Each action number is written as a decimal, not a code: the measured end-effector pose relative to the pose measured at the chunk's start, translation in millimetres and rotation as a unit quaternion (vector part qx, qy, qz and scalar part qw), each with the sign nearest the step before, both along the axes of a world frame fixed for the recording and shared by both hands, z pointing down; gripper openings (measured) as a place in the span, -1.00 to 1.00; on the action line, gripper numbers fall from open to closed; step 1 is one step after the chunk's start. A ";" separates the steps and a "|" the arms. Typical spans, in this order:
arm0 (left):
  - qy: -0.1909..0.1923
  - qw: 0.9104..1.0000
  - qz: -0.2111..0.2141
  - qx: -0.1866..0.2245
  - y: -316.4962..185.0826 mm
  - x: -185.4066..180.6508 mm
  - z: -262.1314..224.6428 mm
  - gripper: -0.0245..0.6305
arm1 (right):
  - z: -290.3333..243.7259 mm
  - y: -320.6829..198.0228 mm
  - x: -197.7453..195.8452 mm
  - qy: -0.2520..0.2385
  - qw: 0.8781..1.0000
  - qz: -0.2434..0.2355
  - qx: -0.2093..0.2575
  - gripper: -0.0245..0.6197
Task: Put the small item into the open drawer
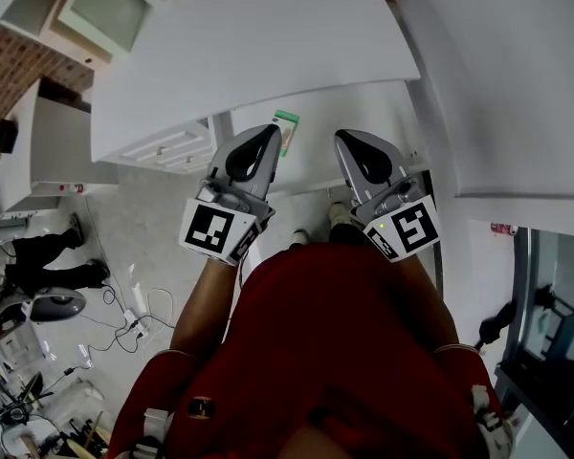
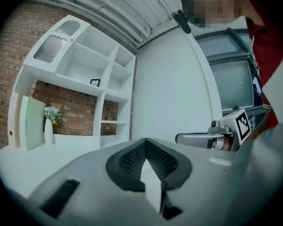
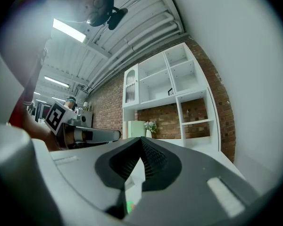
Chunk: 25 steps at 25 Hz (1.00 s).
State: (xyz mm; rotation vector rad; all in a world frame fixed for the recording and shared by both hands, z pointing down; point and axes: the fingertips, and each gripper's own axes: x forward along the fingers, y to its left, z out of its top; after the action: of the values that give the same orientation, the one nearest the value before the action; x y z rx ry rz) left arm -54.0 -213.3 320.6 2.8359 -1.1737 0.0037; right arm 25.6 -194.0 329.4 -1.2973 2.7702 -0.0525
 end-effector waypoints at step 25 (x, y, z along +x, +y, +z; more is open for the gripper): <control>0.007 1.000 -0.007 -0.003 3.6 -5.4 4.3 -0.91 | 1.3 13.2 10.4 0.007 1.000 0.015 0.001 -0.89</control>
State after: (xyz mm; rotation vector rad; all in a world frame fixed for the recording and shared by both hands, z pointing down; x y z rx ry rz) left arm -59.4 -209.7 324.9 2.8170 -1.1900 -0.0133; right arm 36.1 -180.8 330.8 -1.3451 2.7609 -0.0391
